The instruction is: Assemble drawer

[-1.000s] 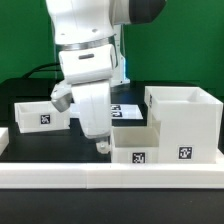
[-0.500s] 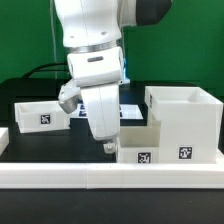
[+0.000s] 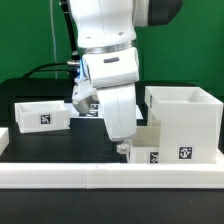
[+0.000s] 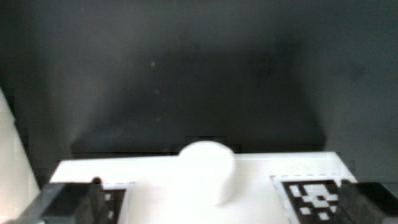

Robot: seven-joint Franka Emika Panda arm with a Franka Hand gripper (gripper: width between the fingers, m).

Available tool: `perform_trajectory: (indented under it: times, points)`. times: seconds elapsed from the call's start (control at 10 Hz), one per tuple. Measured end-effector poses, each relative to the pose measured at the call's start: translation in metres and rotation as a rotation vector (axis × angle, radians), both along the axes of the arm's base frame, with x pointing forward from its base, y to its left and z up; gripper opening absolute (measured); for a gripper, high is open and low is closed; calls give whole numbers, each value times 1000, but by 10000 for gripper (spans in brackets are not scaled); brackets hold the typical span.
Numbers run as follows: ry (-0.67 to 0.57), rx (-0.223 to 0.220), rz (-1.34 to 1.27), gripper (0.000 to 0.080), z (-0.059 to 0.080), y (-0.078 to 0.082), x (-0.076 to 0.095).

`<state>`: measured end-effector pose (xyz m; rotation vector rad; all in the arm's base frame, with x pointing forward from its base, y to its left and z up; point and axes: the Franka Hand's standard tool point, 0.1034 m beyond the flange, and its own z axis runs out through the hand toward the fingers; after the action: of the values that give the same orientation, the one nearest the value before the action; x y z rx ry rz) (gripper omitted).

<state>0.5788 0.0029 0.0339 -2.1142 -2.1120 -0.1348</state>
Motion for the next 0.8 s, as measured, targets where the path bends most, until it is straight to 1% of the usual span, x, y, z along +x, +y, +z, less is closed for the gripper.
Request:
perform_trajectory:
  times: [0.1,0.2,0.6,0.8]
  points:
    - [0,0,4,649,0,8,-1]
    - [-4,0,-1,649,-1,11,-1]
    - [-2,-1,-9,649,-3,10,-2]
    - [9,-2,16,649,-2,23,-4]
